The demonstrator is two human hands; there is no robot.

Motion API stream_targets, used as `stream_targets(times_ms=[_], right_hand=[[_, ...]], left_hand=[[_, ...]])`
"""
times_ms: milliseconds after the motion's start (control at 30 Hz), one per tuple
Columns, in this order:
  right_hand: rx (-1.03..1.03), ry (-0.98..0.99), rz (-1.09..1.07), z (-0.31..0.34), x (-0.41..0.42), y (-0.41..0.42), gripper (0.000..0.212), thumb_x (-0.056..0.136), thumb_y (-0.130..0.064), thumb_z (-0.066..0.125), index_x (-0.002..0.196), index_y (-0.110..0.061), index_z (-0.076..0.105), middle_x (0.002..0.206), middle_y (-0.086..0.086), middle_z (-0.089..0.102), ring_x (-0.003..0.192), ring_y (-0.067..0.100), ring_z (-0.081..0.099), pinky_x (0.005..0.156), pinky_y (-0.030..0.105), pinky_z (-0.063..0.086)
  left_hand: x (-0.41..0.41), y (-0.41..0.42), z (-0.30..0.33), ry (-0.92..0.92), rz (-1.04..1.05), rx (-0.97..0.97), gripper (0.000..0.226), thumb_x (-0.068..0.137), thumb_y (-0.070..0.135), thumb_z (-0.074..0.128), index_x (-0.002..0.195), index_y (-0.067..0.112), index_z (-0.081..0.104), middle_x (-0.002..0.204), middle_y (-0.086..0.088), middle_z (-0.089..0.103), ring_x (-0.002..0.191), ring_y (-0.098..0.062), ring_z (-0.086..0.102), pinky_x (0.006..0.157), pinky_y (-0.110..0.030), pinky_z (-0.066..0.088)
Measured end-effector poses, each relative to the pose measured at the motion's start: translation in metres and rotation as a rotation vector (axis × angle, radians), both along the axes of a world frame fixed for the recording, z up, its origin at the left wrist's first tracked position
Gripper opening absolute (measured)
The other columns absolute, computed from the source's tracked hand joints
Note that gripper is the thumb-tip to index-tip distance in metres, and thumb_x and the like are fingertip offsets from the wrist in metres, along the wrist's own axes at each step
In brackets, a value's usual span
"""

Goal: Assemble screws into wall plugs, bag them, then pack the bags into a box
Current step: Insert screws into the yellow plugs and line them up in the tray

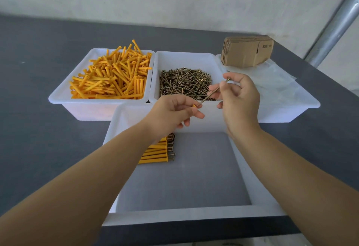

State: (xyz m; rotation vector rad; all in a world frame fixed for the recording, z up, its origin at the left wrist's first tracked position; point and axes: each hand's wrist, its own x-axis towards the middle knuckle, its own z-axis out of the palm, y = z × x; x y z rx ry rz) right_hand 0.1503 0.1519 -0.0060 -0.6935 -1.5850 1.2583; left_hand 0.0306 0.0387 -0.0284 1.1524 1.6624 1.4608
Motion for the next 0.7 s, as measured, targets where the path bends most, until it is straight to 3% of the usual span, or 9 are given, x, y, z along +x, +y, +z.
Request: stream_targets(times_ms=[167, 300, 367, 433, 467, 533, 633, 700], right_hand=[[-0.013, -0.046, 0.133, -0.004, 0.001, -0.004, 0.018, 0.097, -0.004, 0.055, 0.104, -0.018, 0.063, 0.088, -0.003, 0.076, 0.075, 0.013, 0.073, 0.055, 0.022, 0.052], [0.290, -0.248, 0.171, -0.009, 0.002, -0.009, 0.011, 0.091, -0.017, 0.067, 0.088, -0.024, 0.074, 0.088, -0.008, 0.073, 0.082, 0.006, 0.067, 0.070, 0.019, 0.052], [0.351, -0.348, 0.197, -0.010, 0.002, -0.010, 0.004, 0.087, -0.024, 0.071, 0.088, -0.025, 0.075, 0.086, -0.005, 0.071, 0.078, 0.016, 0.066, 0.074, 0.031, 0.053], [0.284, -0.375, 0.282, -0.010, 0.002, -0.011, 0.011, 0.083, -0.023, 0.077, 0.092, -0.018, 0.073, 0.083, 0.000, 0.070, 0.075, 0.025, 0.066, 0.074, 0.039, 0.056], [0.251, -0.388, 0.333, -0.011, 0.002, -0.011, 0.015, 0.081, -0.022, 0.080, 0.092, -0.015, 0.071, 0.081, 0.002, 0.070, 0.075, 0.027, 0.066, 0.073, 0.039, 0.057], [0.238, -0.441, 0.404, -0.011, 0.003, -0.009, 0.018, 0.079, -0.017, 0.082, 0.091, -0.015, 0.069, 0.082, 0.002, 0.070, 0.074, 0.025, 0.065, 0.070, 0.034, 0.055], [0.316, -0.529, 0.436, -0.014, 0.003, -0.009, 0.019, 0.076, -0.018, 0.083, 0.085, -0.020, 0.068, 0.079, -0.006, 0.068, 0.065, 0.011, 0.057, 0.060, 0.020, 0.047], [0.429, -0.593, 0.437, -0.015, 0.004, -0.011, 0.015, 0.075, -0.021, 0.082, 0.083, -0.023, 0.070, 0.074, -0.013, 0.063, 0.062, 0.007, 0.052, 0.059, 0.022, 0.044]], left_hand=[[0.003, -0.001, 0.001, 0.012, -0.006, 0.018, 0.017, 0.097, 0.008, 0.058, 0.112, 0.010, 0.067, 0.096, -0.006, 0.076, 0.058, -0.009, 0.049, 0.054, -0.022, 0.042], [0.003, -0.003, 0.006, 0.024, 0.027, 0.061, 0.024, 0.096, 0.007, 0.060, 0.121, 0.008, 0.057, 0.087, -0.007, 0.076, 0.054, -0.009, 0.045, 0.054, -0.021, 0.039], [0.001, -0.004, 0.008, 0.066, 0.033, 0.048, 0.028, 0.094, 0.003, 0.061, 0.120, 0.009, 0.054, 0.071, 0.002, 0.072, 0.054, -0.010, 0.045, 0.053, -0.021, 0.039], [-0.002, -0.005, 0.009, 0.098, 0.053, 0.013, 0.035, 0.086, 0.000, 0.059, 0.119, 0.010, 0.054, 0.064, -0.004, 0.065, 0.056, -0.016, 0.045, 0.055, -0.028, 0.038], [-0.004, -0.006, 0.009, 0.116, 0.064, -0.007, 0.038, 0.082, 0.002, 0.056, 0.119, 0.011, 0.054, 0.063, -0.010, 0.063, 0.056, -0.018, 0.045, 0.056, -0.030, 0.038], [-0.007, -0.008, 0.009, 0.162, 0.073, -0.041, 0.036, 0.085, 0.001, 0.052, 0.118, 0.013, 0.054, 0.056, -0.005, 0.060, 0.052, -0.017, 0.047, 0.057, -0.031, 0.039], [-0.010, -0.010, 0.008, 0.227, 0.086, -0.078, 0.031, 0.089, -0.004, 0.047, 0.114, 0.013, 0.055, 0.049, 0.002, 0.062, 0.044, -0.009, 0.050, 0.047, -0.019, 0.040], [-0.010, -0.011, 0.008, 0.301, 0.072, -0.124, 0.029, 0.089, -0.002, 0.047, 0.111, 0.015, 0.056, 0.050, 0.003, 0.063, 0.044, -0.006, 0.053, 0.046, -0.015, 0.041]])
